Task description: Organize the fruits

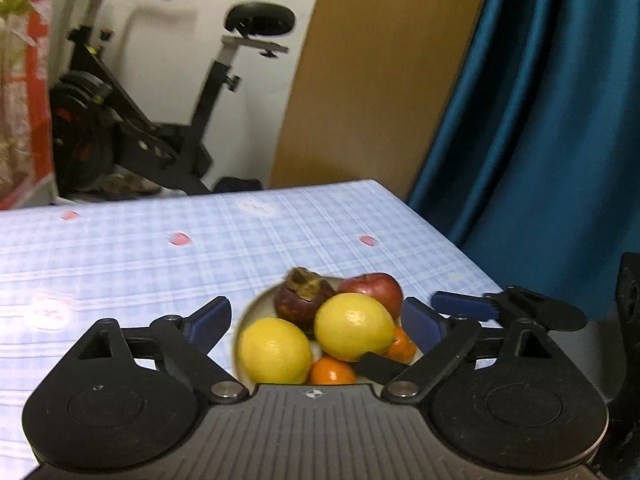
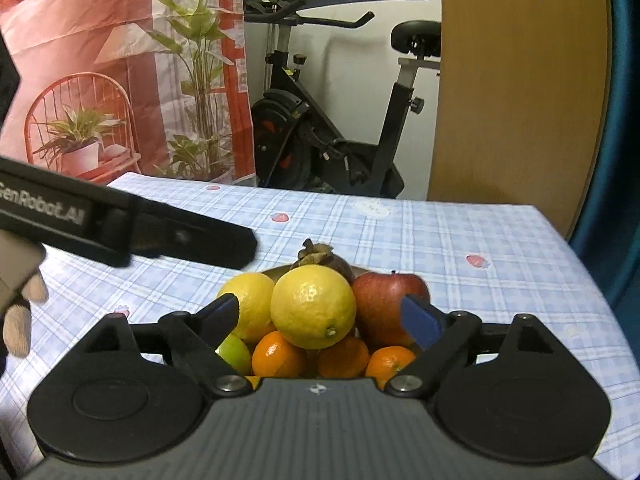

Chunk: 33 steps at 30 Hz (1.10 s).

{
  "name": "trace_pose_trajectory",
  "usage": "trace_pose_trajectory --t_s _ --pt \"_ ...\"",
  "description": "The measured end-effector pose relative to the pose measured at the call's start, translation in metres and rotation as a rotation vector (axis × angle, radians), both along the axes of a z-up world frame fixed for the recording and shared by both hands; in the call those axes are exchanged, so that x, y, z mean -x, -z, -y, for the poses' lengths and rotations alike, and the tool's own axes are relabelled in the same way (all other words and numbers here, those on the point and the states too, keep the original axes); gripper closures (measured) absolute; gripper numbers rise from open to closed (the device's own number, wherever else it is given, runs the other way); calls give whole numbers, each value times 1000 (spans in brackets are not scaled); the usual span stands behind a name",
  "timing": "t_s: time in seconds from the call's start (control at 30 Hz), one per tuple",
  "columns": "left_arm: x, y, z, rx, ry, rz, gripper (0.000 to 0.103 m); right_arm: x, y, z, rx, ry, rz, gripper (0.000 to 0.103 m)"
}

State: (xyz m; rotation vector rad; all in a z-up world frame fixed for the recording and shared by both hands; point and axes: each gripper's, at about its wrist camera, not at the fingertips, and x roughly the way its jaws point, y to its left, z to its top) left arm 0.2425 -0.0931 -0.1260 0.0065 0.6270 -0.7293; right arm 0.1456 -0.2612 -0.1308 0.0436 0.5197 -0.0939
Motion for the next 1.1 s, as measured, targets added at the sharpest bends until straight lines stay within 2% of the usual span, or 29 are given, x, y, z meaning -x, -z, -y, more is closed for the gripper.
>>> trace_pose_trajectory --t_s 0.1,0.2,0.27,0.5,0.63,0.77,0.93,1.1 --pt "9 -9 -6 -23 -25 20 9 2 -5 -3 -9 1 -30 0" --pt "22 -15 -12 -48 -54 61 9 9 -12 -10 7 15 -46 0" --pt "29 -19 -18 -59 -84 70 9 13 -16 -11 -19 12 -64 0" --pt "51 -38 -45 -20 -145 69 9 36 -34 -17 -80 19 -58 0" --pt "72 -55 -57 -18 -188 111 9 50 -48 -26 -77 24 -40 0" --pt "93 -68 -64 -63 -268 165 9 63 -60 -34 -60 34 -29 0" --pt "117 -81 -82 -20 -333 172 7 80 -74 -41 -60 54 -27 0" --pt "138 -86 -93 -30 -395 196 6 98 -83 -47 -62 59 -20 0"
